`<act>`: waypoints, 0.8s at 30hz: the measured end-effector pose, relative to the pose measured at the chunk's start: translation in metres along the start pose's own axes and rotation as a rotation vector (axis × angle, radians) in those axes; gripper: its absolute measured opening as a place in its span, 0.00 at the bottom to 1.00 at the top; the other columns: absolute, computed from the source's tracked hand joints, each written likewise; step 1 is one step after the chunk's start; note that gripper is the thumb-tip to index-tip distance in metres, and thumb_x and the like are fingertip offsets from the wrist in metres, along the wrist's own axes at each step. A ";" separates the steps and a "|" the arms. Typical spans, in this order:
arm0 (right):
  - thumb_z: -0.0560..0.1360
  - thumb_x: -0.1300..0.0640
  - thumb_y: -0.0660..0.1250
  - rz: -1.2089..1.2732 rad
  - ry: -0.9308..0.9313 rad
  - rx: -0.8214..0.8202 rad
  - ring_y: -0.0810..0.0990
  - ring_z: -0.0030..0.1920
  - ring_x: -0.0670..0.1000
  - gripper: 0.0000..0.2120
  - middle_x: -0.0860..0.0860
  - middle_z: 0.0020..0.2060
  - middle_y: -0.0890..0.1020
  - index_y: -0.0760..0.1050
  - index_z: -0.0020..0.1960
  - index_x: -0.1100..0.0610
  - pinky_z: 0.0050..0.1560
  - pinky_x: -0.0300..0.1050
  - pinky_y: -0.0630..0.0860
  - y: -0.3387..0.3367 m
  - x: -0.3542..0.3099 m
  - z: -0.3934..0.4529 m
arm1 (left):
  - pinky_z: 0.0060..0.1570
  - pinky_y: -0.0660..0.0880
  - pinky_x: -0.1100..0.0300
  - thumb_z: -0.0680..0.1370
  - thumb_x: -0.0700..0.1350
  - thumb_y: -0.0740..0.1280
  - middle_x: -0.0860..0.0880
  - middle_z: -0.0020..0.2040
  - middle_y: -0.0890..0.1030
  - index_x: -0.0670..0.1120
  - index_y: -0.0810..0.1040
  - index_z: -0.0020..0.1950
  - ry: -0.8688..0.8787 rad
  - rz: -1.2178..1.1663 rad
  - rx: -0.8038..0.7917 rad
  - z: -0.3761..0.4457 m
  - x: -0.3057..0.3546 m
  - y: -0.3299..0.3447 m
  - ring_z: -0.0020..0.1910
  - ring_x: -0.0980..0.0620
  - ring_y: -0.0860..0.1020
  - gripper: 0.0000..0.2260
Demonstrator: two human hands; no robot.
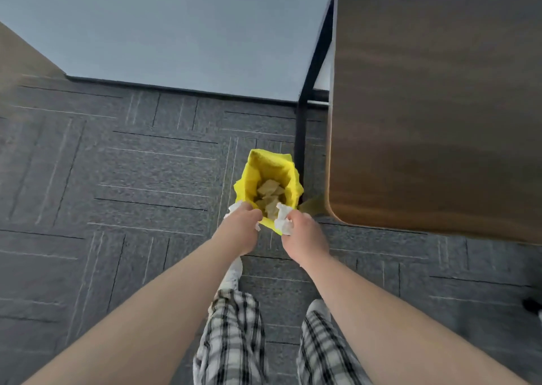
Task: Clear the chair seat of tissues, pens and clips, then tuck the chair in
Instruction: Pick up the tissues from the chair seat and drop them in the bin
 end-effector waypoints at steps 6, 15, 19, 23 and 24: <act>0.75 0.59 0.66 0.038 0.171 0.019 0.77 0.53 0.59 0.15 0.56 0.56 0.77 0.72 0.61 0.57 0.46 0.53 0.77 0.040 -0.016 0.065 | 0.49 0.73 0.51 0.77 0.36 0.60 0.44 0.61 0.69 0.43 0.74 0.61 0.099 0.033 -0.083 0.073 -0.030 0.004 0.54 0.40 0.75 0.14; 0.76 0.59 0.65 0.203 0.387 0.100 0.77 0.52 0.59 0.13 0.56 0.55 0.77 0.72 0.60 0.56 0.42 0.47 0.72 0.068 0.005 0.133 | 0.41 0.73 0.52 0.76 0.36 0.60 0.45 0.59 0.68 0.44 0.73 0.60 0.153 0.069 -0.168 0.150 -0.046 0.029 0.50 0.40 0.75 0.14; 0.76 0.57 0.64 0.254 0.404 0.109 0.76 0.50 0.57 0.12 0.55 0.54 0.77 0.72 0.59 0.57 0.42 0.47 0.71 0.073 0.012 0.155 | 0.44 0.76 0.51 0.75 0.36 0.64 0.46 0.63 0.68 0.44 0.73 0.61 0.183 0.006 -0.185 0.174 -0.046 0.041 0.52 0.41 0.76 0.14; 0.74 0.57 0.67 0.306 0.408 0.102 0.76 0.55 0.58 0.19 0.55 0.59 0.75 0.70 0.64 0.56 0.49 0.49 0.74 0.083 0.019 0.170 | 0.45 0.73 0.54 0.75 0.39 0.65 0.46 0.68 0.65 0.46 0.70 0.65 0.202 -0.024 -0.205 0.187 -0.047 0.049 0.57 0.42 0.75 0.19; 0.74 0.57 0.68 0.316 0.413 0.099 0.75 0.58 0.58 0.21 0.56 0.61 0.74 0.68 0.66 0.56 0.53 0.50 0.74 0.085 0.021 0.172 | 0.49 0.74 0.53 0.75 0.40 0.66 0.46 0.72 0.62 0.47 0.67 0.68 0.203 -0.030 -0.218 0.190 -0.047 0.051 0.60 0.42 0.74 0.22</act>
Point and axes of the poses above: each hand's wrist, its own z-axis towards the middle knuckle, its own y-axis out of the palm, x = y × z, the point moved 7 cm from there along z, towards the middle knuckle
